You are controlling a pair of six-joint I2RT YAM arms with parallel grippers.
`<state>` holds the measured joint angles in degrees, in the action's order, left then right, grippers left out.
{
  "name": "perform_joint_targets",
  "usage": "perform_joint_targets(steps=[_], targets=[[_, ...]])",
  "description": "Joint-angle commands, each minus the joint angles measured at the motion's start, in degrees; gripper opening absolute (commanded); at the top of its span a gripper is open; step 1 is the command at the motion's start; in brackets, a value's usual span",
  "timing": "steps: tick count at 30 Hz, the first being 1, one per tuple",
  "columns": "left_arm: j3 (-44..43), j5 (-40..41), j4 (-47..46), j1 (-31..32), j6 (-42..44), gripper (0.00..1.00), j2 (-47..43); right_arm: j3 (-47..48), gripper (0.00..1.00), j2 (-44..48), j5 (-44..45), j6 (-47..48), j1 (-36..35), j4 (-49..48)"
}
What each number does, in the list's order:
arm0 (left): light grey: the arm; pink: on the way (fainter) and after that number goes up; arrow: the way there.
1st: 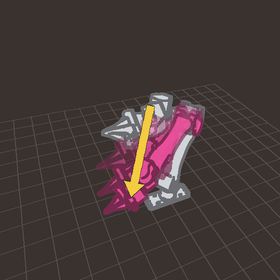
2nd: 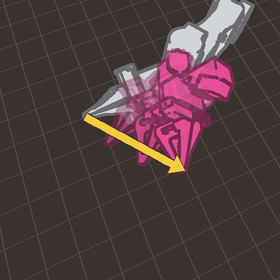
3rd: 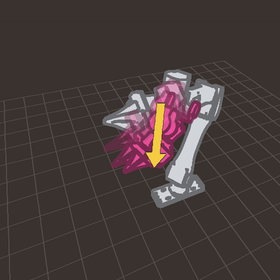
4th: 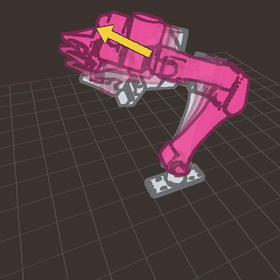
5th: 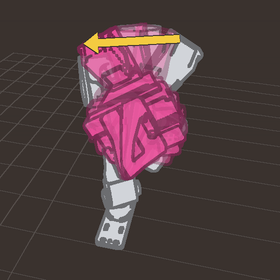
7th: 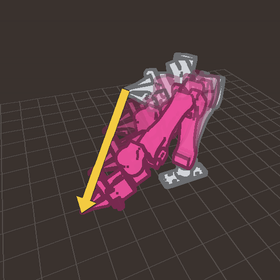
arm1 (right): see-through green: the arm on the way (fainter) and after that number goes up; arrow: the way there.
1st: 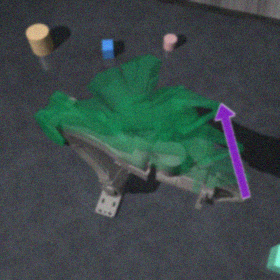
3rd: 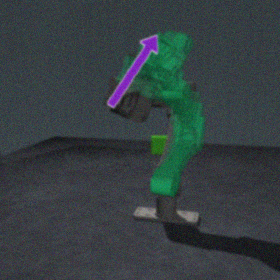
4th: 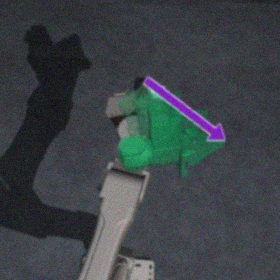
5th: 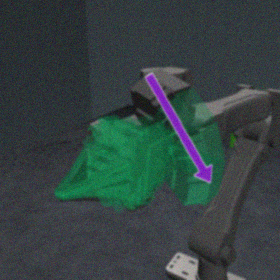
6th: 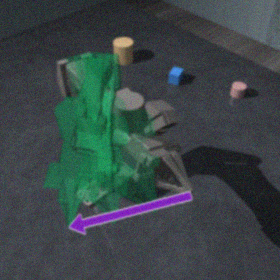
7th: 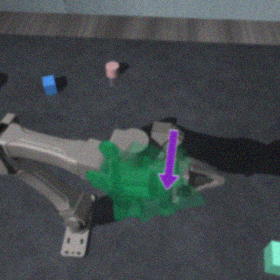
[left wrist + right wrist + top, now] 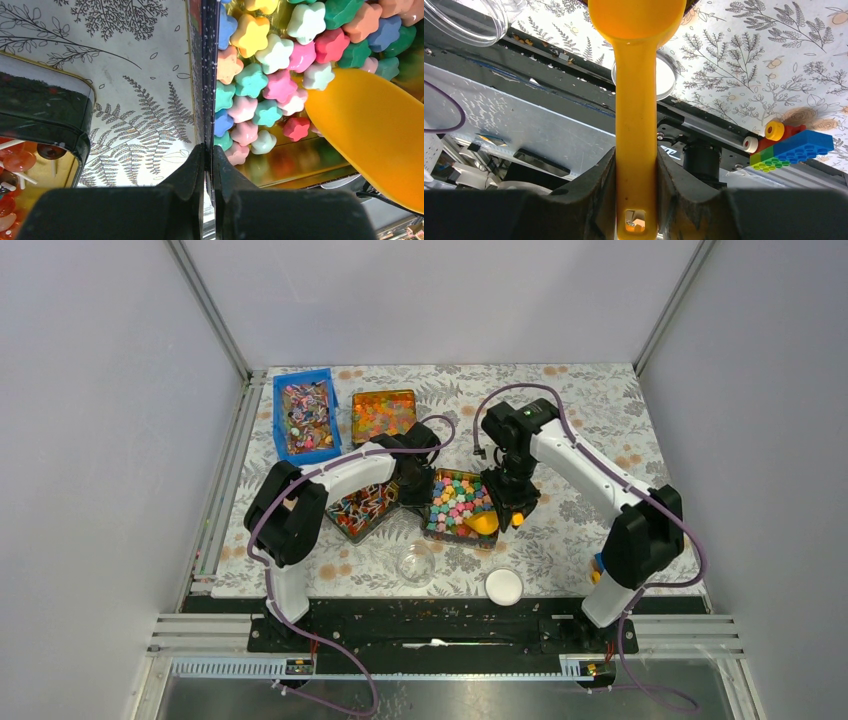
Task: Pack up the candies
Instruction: Scoop the fake candies from the storage box.
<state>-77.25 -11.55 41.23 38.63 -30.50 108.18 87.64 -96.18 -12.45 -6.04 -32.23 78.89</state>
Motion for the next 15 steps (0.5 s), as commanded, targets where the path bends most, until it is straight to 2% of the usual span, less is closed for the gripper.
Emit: perform_joint_targets(steps=[1,15], targets=[[-2.8,-3.0,-0.3,0.3,-0.5,0.00,-2.6,1.4,0.00,-2.4,-1.0,0.3,-0.8,-0.5],[-4.0,-4.1,-0.4,0.9,-1.3,0.00,-2.2,1.8,0.00,-11.6,-1.6,1.9,-3.9,-8.9]])
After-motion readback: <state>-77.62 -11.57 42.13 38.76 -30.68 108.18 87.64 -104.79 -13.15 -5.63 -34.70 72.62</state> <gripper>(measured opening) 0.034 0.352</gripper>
